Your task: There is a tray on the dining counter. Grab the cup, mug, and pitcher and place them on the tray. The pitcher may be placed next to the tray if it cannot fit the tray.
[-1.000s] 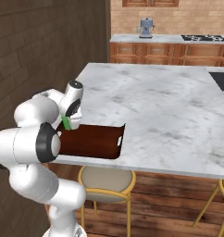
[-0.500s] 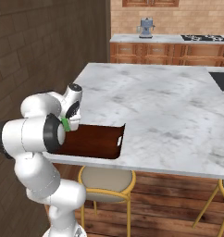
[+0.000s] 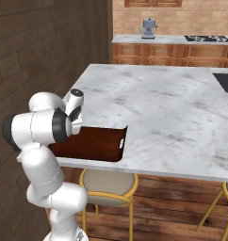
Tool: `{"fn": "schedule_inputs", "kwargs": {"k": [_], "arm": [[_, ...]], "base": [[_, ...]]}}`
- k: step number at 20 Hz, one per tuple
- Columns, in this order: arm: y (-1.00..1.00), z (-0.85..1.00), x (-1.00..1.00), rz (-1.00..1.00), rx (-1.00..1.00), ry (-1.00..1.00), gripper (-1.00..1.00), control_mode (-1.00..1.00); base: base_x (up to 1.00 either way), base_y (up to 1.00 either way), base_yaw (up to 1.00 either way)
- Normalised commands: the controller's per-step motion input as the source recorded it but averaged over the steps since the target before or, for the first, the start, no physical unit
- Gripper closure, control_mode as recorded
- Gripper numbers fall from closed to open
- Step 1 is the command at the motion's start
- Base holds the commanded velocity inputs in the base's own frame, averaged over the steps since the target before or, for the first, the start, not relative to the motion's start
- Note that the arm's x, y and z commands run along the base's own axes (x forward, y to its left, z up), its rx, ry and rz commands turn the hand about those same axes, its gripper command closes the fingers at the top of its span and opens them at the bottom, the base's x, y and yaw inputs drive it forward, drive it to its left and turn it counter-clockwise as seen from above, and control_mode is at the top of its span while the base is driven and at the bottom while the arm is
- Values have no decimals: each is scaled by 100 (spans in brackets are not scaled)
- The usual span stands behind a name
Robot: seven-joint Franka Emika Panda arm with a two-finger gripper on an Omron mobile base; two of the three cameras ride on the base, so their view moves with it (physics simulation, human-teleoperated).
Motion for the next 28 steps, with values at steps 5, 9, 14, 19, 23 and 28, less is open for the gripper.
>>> {"fn": "schedule_inputs", "kwargs": {"k": [5,9,14,19,23,28], "arm": [[4,-21,18,0,0,0,100,-100],[5,-20,8,0,0,0,100,-100],[8,-21,4,0,0,0,100,-100],[8,-20,1,0,0,0,100,-100],[1,-4,0,0,0,0,-100,-100],[0,0,0,0,0,1,-100,-100]], "base": [[0,0,0],[0,0,0],[0,0,0],[0,0,0],[0,0,0],[0,0,0]]}}
